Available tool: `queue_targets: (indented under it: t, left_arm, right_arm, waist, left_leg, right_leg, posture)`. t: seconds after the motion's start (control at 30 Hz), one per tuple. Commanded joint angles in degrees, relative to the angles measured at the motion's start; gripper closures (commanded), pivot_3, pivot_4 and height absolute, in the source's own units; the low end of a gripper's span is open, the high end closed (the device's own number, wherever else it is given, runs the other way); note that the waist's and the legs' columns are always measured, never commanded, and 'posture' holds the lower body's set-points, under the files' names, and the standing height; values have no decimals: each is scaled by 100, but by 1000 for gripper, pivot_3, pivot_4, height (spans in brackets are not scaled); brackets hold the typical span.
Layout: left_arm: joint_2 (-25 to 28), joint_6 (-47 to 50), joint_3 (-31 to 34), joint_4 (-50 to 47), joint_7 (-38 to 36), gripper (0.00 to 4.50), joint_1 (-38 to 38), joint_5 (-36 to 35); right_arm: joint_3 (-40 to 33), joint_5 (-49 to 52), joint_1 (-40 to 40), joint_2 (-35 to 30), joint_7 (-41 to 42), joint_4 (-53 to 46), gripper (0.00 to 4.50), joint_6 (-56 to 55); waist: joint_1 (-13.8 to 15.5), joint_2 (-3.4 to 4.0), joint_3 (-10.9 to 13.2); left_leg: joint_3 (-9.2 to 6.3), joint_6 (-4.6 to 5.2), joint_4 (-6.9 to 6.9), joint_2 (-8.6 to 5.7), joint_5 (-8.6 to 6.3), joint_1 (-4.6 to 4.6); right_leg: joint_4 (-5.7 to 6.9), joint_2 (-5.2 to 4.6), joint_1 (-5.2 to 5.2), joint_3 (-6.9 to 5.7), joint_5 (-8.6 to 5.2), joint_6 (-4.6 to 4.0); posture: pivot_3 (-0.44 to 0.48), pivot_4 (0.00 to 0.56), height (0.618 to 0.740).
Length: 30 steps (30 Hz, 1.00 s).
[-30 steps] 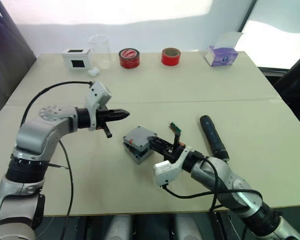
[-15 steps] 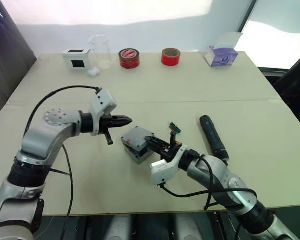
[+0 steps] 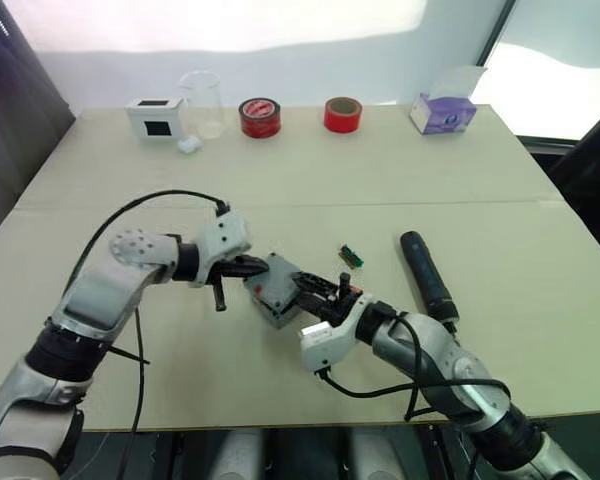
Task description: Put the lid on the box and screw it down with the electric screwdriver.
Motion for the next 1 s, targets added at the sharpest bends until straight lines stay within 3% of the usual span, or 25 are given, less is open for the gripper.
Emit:
queue_targets:
  t: [0.03, 0.13, 0.67, 0.8, 0.9, 1.0]
  left_arm:
    - [-70, -278, -371, 258, -180, 4500, 66, 359]
    - [-190, -513, -516, 473, -262, 4500, 71, 534]
    - [-341, -900, -507, 668, -513, 4500, 228, 760]
    - [-399, -1029, -489, 788, -450, 4500, 202, 849]
    - [-427, -1119, -461, 791, -498, 4500, 217, 830]
    - [-432, -1193, -419, 752, -529, 4500, 251, 781]
  right_arm:
    - [-82, -11, 95, -15, 129, -155, 770, 13]
    - [-197, 57, 222, -37, 259, -407, 770, 69]
    - [-876, 573, 838, 97, 663, -1141, 770, 466]
    - [-952, 819, 995, 127, 790, -1198, 1661, 607]
    - [-1035, 1087, 1122, 125, 864, -1249, 2716, 708]
    - [-1177, 1583, 1284, 272, 1077, -1345, 4093, 1123]
  waist:
    - [2, -2, -2]
    - [19, -2, -10]
    - [9, -3, -39]
    - [11, -3, -44]
    - [19, -3, -46]
    - [18, -3, -46]
  left_leg:
    - [-1, 24, -1, 1, -14, 28]
    - [-5, 48, -1, 6, -29, 66]
    - [-9, 48, 0, 7, -29, 68]
    - [-10, 49, 0, 8, -30, 69]
    - [-11, 49, 0, 8, -30, 71]
    - [-11, 49, 0, 8, -30, 71]
  right_leg:
    - [-3, 0, 29, -1, -8, -5]
    - [-4, -1, 73, -3, -21, -5]
    - [-2, -2, 75, -3, -23, -3]
    - [-2, -2, 76, -3, -23, -3]
    - [-2, -2, 79, -4, -23, -3]
    - [-3, -3, 79, -4, -23, -3]
  posture:
    - [0, 150, 740]
    - [0, 150, 740]
    - [0, 150, 740]
    - [0, 150, 740]
    - [0, 150, 740]
    - [0, 150, 740]
